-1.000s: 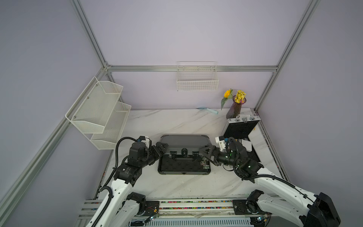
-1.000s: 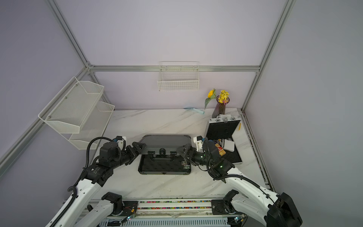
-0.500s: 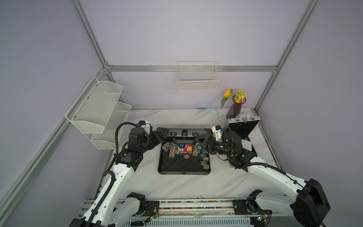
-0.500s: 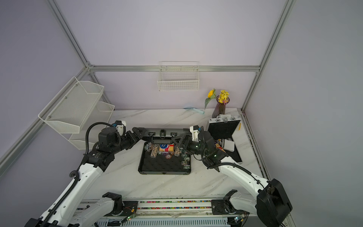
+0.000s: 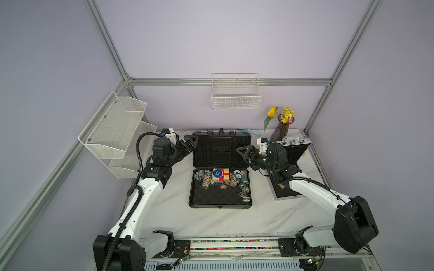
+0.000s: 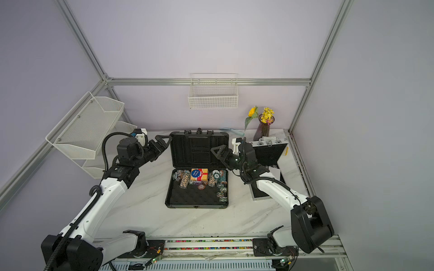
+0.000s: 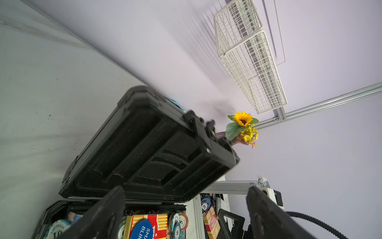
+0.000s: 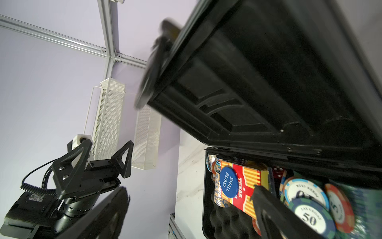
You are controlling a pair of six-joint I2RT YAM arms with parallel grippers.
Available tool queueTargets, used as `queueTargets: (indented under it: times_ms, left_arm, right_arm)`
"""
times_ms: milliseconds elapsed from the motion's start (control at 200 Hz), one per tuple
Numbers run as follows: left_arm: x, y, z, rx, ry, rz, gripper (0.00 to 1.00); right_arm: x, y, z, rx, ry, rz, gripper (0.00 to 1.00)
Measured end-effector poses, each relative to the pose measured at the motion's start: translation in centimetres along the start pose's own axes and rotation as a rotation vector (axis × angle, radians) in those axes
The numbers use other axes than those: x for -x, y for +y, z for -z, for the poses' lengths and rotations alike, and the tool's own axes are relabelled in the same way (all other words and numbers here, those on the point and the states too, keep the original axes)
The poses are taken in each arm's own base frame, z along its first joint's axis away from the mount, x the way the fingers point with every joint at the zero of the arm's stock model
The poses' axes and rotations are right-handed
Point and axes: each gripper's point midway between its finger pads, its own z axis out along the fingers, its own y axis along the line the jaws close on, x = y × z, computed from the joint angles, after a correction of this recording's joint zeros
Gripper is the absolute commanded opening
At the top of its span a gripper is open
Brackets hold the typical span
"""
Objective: Open the poker set cases
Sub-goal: Open the case lid on the poker set case.
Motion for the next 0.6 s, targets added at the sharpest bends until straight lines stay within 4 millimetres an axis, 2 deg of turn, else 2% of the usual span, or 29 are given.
queueTargets:
  times_ms: [260, 385, 500, 600]
  left_arm:
    - [0.3, 0.1, -0.1, -0.003, -0.006, 0.001, 0.93]
    - [0.2, 0.3, 0.2, -0.009, -0.014, -0.001, 0.93]
    - [-0.9, 1.3, 0.5, 0.003, -0.001, 0.005, 0.93]
    - [-2.0, 2.8, 0.5, 0.034, 0.017, 0.013, 0.93]
  right_arm:
    - [0.0, 0.1, -0.5, 0.029, -0.001, -0.017, 0.97]
    - [-0.7, -1.4, -0.5, 0.008, 0.009, -0.04, 0.97]
    - [-1.4, -2.9, -0.5, -0.019, 0.021, -0.064, 0.97]
    - [-1.6, -3.3, -0.4, -0.03, 0.022, -0.065, 0.97]
